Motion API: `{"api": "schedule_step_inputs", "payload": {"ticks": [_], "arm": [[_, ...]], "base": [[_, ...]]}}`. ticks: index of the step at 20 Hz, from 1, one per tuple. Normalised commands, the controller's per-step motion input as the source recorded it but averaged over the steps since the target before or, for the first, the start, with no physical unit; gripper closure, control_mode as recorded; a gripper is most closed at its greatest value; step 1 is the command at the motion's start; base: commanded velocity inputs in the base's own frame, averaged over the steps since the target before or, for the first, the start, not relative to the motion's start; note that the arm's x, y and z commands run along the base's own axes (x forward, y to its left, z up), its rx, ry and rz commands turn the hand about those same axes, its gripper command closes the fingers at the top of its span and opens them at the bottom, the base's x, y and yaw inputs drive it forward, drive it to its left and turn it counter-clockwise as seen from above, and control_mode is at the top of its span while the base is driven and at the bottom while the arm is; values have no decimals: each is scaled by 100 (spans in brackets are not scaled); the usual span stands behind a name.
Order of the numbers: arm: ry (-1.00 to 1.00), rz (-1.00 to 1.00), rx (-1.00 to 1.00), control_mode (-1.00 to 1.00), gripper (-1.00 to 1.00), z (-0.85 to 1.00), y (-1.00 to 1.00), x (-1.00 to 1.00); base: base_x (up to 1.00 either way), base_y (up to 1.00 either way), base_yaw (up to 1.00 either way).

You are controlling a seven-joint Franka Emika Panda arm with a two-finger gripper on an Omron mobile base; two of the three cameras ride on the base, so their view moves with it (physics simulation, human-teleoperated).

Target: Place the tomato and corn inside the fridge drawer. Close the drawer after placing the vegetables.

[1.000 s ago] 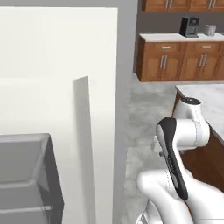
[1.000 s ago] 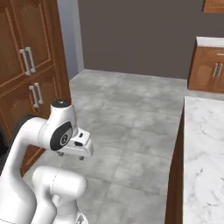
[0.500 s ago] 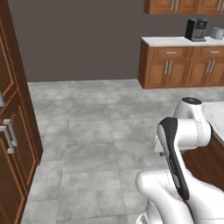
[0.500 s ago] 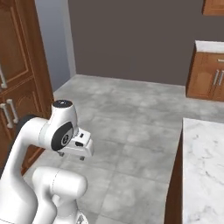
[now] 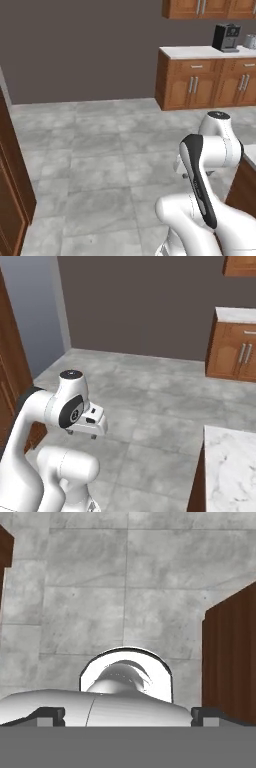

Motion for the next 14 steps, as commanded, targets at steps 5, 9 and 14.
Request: {"api": "schedule_step_inputs", "payload": {"ticks": [5,9,14], "arm": [[0,0,0,100,-100,0,0,0],[0,0,0,100,-100,0,0,0],[0,0,0,100,-100,0,0,0]], "base": [[100,-1,-14],[100,0,-16],[100,2,-23]]}}
